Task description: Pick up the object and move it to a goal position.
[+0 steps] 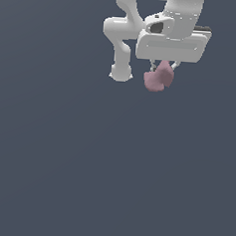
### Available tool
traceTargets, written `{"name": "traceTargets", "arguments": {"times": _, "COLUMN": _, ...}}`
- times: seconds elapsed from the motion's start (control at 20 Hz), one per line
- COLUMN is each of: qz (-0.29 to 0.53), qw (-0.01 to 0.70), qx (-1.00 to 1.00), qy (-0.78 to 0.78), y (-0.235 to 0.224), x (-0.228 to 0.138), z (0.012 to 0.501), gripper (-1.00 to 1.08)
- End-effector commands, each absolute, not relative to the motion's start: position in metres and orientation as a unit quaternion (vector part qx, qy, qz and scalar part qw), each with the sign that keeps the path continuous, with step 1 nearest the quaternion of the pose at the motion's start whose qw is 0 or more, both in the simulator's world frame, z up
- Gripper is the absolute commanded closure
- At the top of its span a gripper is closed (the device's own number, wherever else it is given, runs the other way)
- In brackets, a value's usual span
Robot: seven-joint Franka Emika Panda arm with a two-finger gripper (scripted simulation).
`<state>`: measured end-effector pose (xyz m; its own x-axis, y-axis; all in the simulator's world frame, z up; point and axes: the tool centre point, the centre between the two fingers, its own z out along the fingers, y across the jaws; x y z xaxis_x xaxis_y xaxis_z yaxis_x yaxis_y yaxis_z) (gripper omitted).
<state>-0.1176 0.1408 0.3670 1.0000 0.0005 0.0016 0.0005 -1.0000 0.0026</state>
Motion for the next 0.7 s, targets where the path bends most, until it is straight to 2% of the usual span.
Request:
{"name": "traceTargets", "arguments": {"times": 0.0, "qz": 0.000, "qw": 0.001, "qx": 1.000, "qy": 0.000, "y": 0.153, "x": -0.123, "z": 0.380, "gripper": 1.08}}
{"name": "traceTargets", "arguments": {"times": 0.65, "qz": 0.000, "qw": 0.000, "qx": 1.000, "qy": 0.000, "y": 0.167, "x": -0.126, "z": 0.394, "gripper": 1.08}}
